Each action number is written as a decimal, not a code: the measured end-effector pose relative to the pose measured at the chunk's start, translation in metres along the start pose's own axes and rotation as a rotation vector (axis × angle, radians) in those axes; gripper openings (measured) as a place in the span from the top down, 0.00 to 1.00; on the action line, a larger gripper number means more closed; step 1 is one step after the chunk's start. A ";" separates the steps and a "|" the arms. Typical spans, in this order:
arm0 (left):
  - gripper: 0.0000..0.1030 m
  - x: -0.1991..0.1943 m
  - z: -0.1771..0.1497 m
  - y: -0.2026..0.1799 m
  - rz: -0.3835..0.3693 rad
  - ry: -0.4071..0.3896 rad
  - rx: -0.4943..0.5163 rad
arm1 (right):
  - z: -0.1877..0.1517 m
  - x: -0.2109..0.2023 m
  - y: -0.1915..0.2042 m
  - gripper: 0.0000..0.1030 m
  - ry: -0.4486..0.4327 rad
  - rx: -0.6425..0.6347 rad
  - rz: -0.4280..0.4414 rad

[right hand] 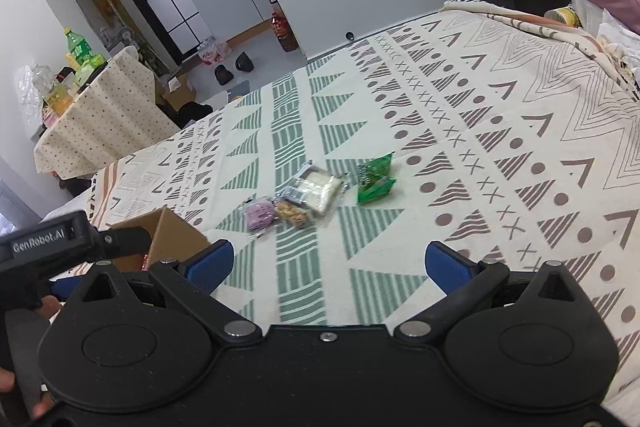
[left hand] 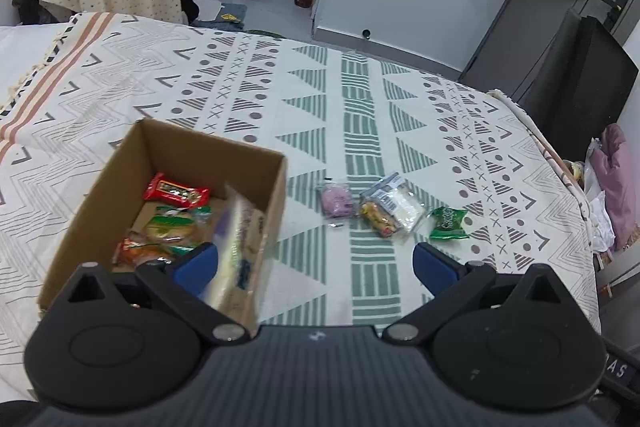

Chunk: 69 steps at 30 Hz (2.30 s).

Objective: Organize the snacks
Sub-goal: 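Withdraw both grippers from the box back to the snack pile, then grasp the clear peanut snack bag with the left gripper while the right grasps a green candy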

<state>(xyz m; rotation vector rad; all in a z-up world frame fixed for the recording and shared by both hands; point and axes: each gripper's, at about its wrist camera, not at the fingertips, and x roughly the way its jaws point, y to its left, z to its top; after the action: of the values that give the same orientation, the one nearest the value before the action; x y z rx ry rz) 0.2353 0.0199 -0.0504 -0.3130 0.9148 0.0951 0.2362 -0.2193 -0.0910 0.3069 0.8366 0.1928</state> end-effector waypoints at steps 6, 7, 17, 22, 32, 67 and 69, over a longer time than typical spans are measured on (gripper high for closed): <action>0.00 0.014 0.002 -0.017 -0.018 0.022 -0.009 | 0.000 0.004 -0.024 0.01 -0.037 0.001 0.018; 0.00 0.018 0.001 -0.019 -0.017 0.030 -0.015 | 0.000 0.005 -0.027 0.01 -0.041 0.001 0.024; 0.02 0.049 0.003 -0.036 0.022 0.044 -0.021 | 0.008 0.037 -0.050 0.11 -0.017 0.079 0.085; 0.07 0.068 0.006 -0.044 0.014 0.046 -0.030 | 0.017 0.057 -0.068 0.16 -0.005 0.206 0.157; 0.35 0.124 0.015 -0.063 0.021 0.102 -0.057 | 0.026 0.107 -0.077 0.22 0.026 0.200 0.151; 0.86 0.175 0.015 -0.063 -0.049 0.156 -0.143 | 0.019 0.139 -0.075 0.73 0.059 0.187 0.175; 0.86 0.169 0.013 -0.063 -0.055 0.150 -0.135 | 0.019 0.130 -0.071 0.73 0.049 0.169 0.174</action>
<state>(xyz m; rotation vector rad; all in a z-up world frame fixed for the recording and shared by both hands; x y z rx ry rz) 0.3619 -0.0451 -0.1624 -0.4752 1.0497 0.0841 0.3387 -0.2527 -0.1941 0.5366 0.8767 0.2934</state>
